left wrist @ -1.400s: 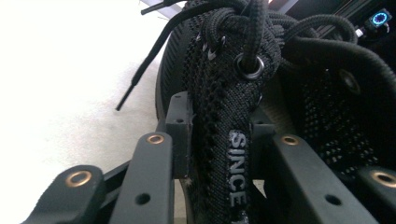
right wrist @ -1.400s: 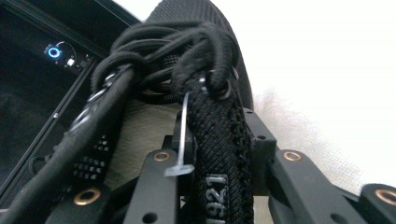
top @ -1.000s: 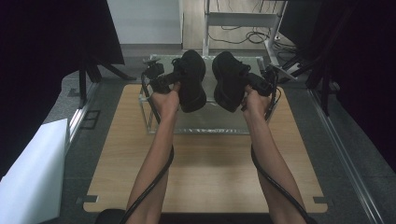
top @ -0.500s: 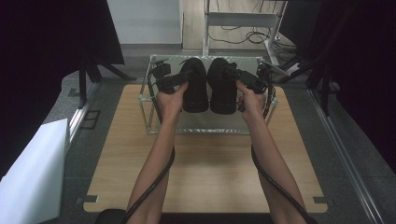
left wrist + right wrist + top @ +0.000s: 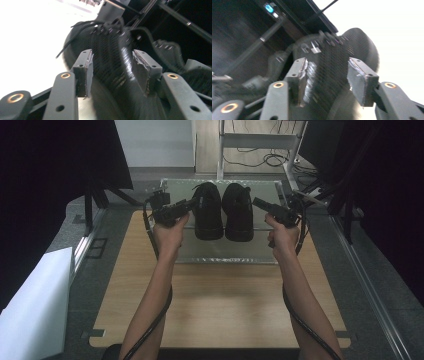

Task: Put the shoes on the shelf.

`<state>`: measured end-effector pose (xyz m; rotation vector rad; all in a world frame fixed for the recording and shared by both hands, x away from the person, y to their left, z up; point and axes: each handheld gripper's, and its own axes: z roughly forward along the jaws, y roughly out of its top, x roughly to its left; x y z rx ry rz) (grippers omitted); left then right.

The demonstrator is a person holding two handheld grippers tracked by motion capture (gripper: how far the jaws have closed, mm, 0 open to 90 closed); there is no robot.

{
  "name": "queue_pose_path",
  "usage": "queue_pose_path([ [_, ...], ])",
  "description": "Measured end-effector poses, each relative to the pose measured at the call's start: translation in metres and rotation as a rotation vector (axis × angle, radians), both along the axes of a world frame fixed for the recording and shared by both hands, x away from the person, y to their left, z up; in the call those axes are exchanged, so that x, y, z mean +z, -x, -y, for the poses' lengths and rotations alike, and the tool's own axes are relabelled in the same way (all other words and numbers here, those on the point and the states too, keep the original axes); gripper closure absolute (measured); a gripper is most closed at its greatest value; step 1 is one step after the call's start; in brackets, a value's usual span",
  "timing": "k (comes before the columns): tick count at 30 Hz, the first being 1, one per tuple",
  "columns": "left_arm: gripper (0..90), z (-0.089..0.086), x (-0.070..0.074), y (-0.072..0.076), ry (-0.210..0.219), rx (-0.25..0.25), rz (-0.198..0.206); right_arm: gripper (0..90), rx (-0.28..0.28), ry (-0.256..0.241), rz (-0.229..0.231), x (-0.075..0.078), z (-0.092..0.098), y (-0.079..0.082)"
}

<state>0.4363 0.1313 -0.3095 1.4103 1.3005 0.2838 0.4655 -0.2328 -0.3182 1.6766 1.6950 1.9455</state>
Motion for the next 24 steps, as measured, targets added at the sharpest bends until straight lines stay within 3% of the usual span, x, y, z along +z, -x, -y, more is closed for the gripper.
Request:
queue_pose_path([
  [4, 60.3, -0.002, -0.015, 0.003, -0.099, 0.004, -0.044, 60.8, -0.005, 0.119, -0.010, -0.011, 0.004, 0.013],
  [7, 67.4, 0.003, -0.027, -0.003, -0.118, -0.029, -0.093, 69.1, 0.003, 0.208, -0.028, -0.022, 0.000, 0.017],
  [10, 76.2, 0.010, -0.030, -0.009, -0.136, -0.037, -0.114, 77.6, 0.002, 0.250, -0.041, -0.029, -0.006, 0.017],
  [13, 89.3, 0.015, -0.028, -0.012, -0.144, -0.038, -0.122, 90.0, 0.022, 0.220, -0.044, -0.033, -0.008, 0.016],
  [15, 89.7, 0.020, -0.026, -0.015, -0.185, -0.019, -0.121, 90.0, 0.011, 0.233, -0.043, -0.031, -0.010, 0.015],
  [19, 89.6, 0.017, -0.029, -0.021, -0.159, -0.033, -0.130, 90.0, -0.002, 0.267, -0.030, -0.030, -0.013, 0.015],
  [22, 81.9, 0.012, -0.030, -0.015, -0.172, -0.029, -0.096, 83.8, -0.009, 0.261, -0.017, -0.032, -0.011, 0.018],
  [24, 74.8, 0.007, -0.029, -0.008, -0.139, -0.041, -0.077, 81.9, 0.008, 0.225, -0.005, -0.033, -0.006, 0.022],
])
